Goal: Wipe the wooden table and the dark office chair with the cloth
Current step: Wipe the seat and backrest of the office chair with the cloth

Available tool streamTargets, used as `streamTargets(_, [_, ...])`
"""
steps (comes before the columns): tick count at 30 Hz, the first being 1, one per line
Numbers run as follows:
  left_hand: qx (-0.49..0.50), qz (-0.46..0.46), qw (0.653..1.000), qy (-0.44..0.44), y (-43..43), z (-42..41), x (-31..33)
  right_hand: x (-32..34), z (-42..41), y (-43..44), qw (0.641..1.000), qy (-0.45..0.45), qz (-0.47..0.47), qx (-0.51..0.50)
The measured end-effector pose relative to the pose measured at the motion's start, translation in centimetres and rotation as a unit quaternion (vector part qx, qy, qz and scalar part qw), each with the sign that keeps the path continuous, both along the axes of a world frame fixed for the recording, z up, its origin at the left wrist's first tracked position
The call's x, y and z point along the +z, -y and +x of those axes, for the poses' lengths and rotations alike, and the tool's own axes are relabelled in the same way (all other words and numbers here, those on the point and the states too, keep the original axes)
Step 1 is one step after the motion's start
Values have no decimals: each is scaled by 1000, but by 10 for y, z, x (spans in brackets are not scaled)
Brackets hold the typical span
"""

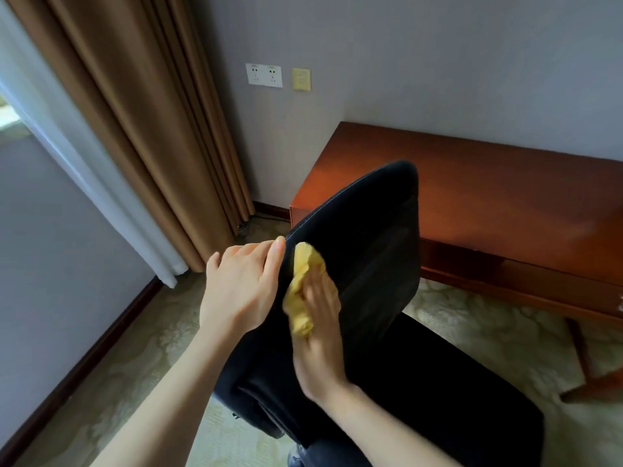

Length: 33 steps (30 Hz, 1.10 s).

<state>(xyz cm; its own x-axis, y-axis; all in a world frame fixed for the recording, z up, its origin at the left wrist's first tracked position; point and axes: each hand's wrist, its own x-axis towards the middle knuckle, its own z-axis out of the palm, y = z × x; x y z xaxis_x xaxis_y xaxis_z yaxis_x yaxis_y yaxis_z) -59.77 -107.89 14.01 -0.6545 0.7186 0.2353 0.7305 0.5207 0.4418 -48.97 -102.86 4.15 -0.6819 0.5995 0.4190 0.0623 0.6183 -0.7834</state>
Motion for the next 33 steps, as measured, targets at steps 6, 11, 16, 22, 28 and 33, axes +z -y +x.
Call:
streamTargets(6, [17, 12, 1000, 5, 3, 3, -3, -24, 28, -1, 957, 32, 273, 92])
streamTargets(11, [17, 30, 999, 32, 7, 3, -5, -15, 18, -49, 962, 74, 259, 44])
streamTargets(16, [1, 23, 999, -22, 8, 6, -3, 13, -8, -130, 989, 105, 39, -92])
streamTargets(22, [9, 13, 1000, -15, 7, 3, -4, 39, -10, -211, 946, 207, -159, -195])
streamTargets(28, [26, 2, 999, 21, 7, 3, -3, 75, -13, -236, 877, 158, -383, -243])
streamTargets(33, [20, 20, 1000, -1, 5, 6, 1, 75, -33, -225, 853, 49, -456, -248])
